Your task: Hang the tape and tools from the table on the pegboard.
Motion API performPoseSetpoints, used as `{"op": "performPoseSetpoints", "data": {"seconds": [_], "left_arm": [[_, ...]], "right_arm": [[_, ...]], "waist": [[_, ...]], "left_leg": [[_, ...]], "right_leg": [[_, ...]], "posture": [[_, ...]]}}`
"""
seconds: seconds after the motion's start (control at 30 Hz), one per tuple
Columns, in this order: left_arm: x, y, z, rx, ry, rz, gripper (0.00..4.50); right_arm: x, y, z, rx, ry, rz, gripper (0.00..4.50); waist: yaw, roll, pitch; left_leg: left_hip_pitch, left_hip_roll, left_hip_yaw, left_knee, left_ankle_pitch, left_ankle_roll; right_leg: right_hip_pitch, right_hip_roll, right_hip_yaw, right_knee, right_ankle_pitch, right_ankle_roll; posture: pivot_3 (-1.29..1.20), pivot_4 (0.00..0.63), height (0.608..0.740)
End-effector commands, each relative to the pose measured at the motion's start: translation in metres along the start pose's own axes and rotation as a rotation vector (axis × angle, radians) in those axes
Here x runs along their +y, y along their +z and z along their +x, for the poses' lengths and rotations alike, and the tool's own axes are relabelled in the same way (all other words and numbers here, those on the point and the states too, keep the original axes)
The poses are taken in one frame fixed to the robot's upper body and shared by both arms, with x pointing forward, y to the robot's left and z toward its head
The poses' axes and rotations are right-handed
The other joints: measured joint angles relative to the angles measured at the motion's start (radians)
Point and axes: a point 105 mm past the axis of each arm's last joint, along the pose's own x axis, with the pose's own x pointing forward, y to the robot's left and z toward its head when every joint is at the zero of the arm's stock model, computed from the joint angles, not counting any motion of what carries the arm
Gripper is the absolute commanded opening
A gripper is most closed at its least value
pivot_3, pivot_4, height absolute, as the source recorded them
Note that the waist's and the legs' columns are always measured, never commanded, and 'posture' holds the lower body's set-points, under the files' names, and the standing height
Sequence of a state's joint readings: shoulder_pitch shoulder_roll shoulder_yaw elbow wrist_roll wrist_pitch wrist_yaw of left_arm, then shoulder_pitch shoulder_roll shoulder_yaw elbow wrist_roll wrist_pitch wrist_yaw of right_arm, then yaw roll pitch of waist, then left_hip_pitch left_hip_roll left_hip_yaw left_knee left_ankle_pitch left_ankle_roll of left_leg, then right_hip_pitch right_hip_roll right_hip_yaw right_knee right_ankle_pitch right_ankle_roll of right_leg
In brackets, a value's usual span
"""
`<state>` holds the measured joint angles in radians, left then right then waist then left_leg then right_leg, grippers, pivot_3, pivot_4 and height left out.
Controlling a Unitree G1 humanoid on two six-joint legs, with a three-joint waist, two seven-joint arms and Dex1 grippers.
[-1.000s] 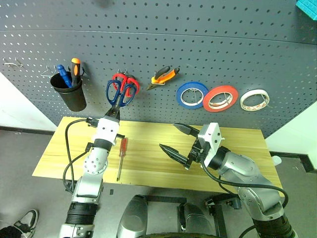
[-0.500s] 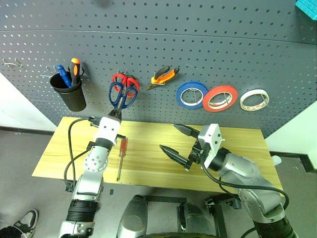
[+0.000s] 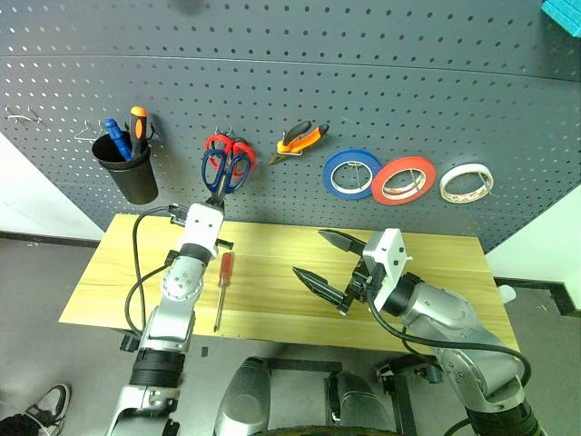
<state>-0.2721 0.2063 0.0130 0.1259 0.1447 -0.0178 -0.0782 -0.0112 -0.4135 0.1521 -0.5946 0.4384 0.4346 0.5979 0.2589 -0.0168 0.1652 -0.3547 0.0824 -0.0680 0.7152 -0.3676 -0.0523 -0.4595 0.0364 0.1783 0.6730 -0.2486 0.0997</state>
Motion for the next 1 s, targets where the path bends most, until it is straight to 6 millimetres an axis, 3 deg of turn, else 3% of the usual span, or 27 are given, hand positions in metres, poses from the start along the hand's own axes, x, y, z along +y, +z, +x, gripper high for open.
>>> {"op": "performPoseSetpoints", "data": {"seconds": [0.03,0.27,0.5,0.83,1.0], "left_arm": [[0.003,0.006,0.011,-0.014,0.030,-0.004,0.54],[0.001,0.004,0.027,-0.010,0.035,-0.013,0.52],[-0.001,0.003,0.021,-0.025,0.022,0.023,0.51],[-0.003,-0.006,0.004,-0.012,0.012,0.032,3.83],[0.002,-0.018,-0.017,0.034,0.018,0.026,3.83]], "right_arm": [[0.007,0.016,0.000,-0.056,0.027,-0.032,4.50],[0.008,0.015,0.000,-0.054,0.029,-0.031,4.50],[0.008,0.014,-0.001,-0.046,0.026,-0.032,4.50],[0.007,0.011,0.000,-0.039,0.028,-0.030,4.50],[0.009,0.010,0.000,-0.036,0.030,-0.028,4.50]], "waist": [[0.000,0.000,0.000],[0.000,0.000,0.000],[0.000,0.000,0.000],[0.000,0.000,0.000],[-0.002,0.000,0.000]], "left_leg": [[0.000,0.000,0.000,0.000,0.000,0.000],[0.000,0.000,0.000,0.000,0.000,0.000],[0.000,0.000,0.000,0.000,0.000,0.000],[0.000,0.000,0.000,0.000,0.000,0.000],[0.000,0.000,0.000,0.000,0.000,0.000]], "right_leg": [[0.000,0.000,0.000,0.000,0.000,0.000],[0.000,0.000,0.000,0.000,0.000,0.000],[0.000,0.000,0.000,0.000,0.000,0.000],[0.000,0.000,0.000,0.000,0.000,0.000],[-0.001,0.000,0.000,0.000,0.000,0.000]], "posture": [[0.31,0.124,0.677],[0.30,0.126,0.677],[0.31,0.125,0.677],[0.31,0.122,0.677],[0.31,0.123,0.677]]}}
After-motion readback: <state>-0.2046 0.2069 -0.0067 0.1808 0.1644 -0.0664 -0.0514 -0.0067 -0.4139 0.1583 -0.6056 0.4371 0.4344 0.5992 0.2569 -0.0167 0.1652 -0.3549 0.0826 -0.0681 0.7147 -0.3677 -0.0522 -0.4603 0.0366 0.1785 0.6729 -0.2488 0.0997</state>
